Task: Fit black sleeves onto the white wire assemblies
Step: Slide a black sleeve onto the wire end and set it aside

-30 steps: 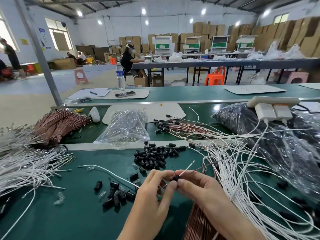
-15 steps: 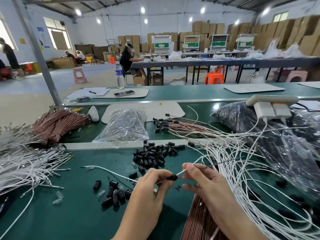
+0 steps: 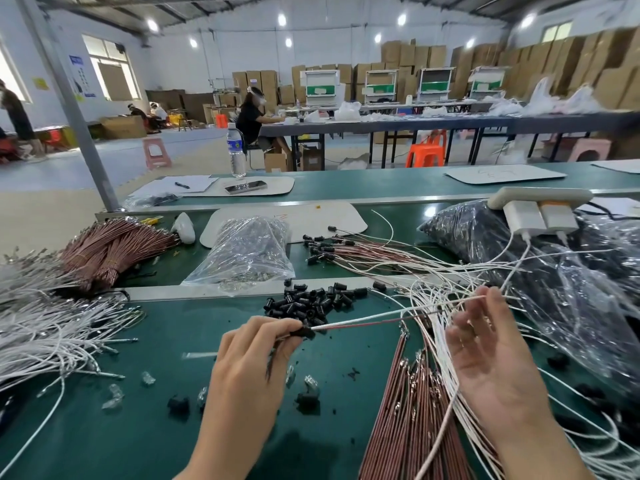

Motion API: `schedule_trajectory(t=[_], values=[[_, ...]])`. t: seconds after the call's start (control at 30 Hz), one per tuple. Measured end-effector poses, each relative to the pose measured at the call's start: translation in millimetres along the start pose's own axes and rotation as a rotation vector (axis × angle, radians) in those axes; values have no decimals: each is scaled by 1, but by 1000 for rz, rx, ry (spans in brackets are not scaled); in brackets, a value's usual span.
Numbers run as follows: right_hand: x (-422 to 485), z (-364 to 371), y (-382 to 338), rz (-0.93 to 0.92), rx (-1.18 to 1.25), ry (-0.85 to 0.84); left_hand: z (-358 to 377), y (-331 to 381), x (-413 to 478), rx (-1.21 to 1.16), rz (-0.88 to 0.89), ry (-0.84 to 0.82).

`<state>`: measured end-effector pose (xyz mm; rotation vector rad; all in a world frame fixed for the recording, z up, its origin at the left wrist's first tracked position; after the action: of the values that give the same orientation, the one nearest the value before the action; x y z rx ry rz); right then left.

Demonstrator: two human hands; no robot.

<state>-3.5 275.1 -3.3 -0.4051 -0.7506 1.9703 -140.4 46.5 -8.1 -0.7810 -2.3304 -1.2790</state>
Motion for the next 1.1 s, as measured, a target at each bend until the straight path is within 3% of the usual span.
schedule_trajectory(t=[0.17, 0.33, 0.5, 0.67, 0.8, 0.87, 0.97, 1.1], values=[[7, -8, -10, -47, 149, 84, -6, -11, 6, 163, 67, 118], [15, -17, -17, -94, 313, 178, -8, -17, 8, 262, 93, 52], [20, -23, -20, -145, 450, 192, -6, -25, 8, 112, -103, -80], [8, -3, 1, 19, 258, 46, 3, -17, 4, -230, -260, -73], [-17, 23, 33, 119, -286, -455, 14, -9, -3, -356, -320, -121], [-31, 30, 52, 165, -493, -618, 21, -3, -9, -352, -270, -189], [-38, 32, 68, 126, -575, -658, 30, 4, -16, -281, -136, -296], [-38, 31, 68, 68, -592, -633, 33, 6, -20, -197, -69, -319]])
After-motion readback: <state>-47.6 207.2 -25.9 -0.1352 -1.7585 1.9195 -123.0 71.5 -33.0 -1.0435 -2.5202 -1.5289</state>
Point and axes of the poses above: each hand's wrist, its own x-axis towards the middle knuckle, its own z-axis out of the palm, y = z × x, the point moved 2 cm from there along x, towards the middle knuckle, and after that the axes turned 13 degrees about -z, right-handed, at the moved point
